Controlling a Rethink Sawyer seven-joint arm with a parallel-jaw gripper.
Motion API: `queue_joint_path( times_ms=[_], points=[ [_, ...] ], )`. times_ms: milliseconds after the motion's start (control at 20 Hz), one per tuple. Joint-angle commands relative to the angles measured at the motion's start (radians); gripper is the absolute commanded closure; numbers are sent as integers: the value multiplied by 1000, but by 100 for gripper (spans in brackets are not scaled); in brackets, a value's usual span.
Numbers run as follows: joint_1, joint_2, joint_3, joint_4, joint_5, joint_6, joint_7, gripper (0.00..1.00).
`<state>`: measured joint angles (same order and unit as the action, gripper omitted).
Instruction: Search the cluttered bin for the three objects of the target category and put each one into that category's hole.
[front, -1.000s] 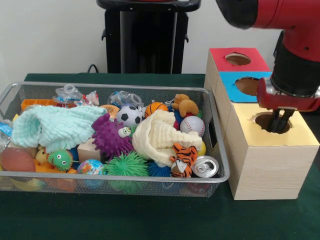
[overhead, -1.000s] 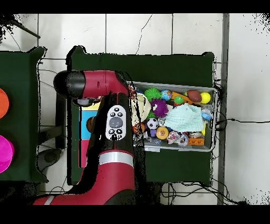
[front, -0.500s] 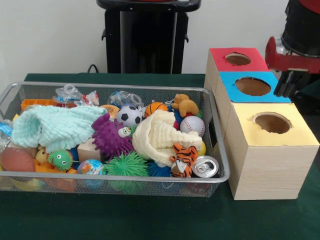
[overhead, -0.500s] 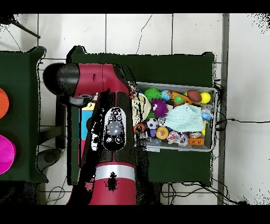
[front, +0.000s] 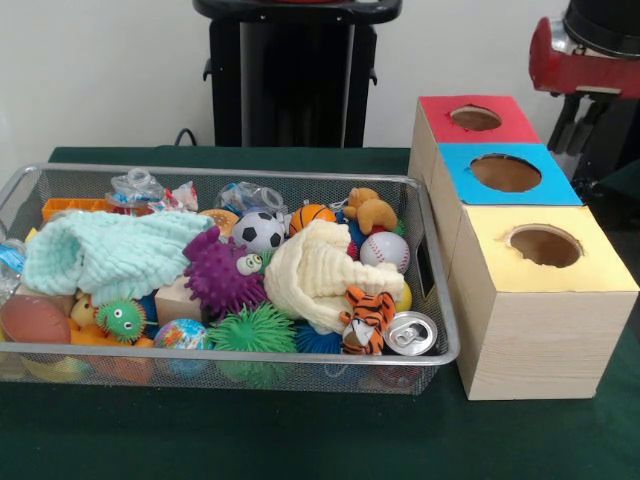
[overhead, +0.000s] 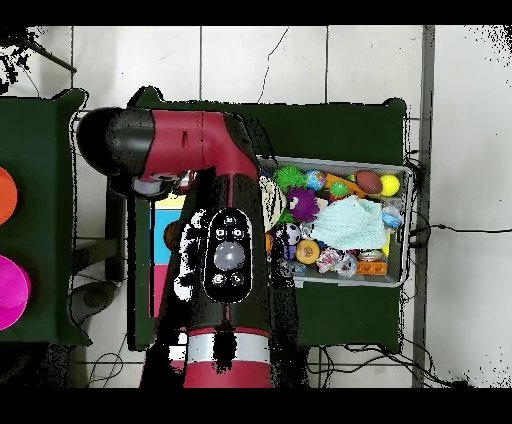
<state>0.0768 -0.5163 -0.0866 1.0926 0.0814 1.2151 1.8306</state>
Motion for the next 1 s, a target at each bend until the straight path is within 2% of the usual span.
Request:
queue_joint_path(
  times_ms=[50,600,1000],
  points=[
    [-66,-13,24,138,-39,-3,28,100],
    [-145,-52,46,219,-109,-92,-90,100],
    [-203,-68,73,257,-157,-172,-118,100]
  ],
)
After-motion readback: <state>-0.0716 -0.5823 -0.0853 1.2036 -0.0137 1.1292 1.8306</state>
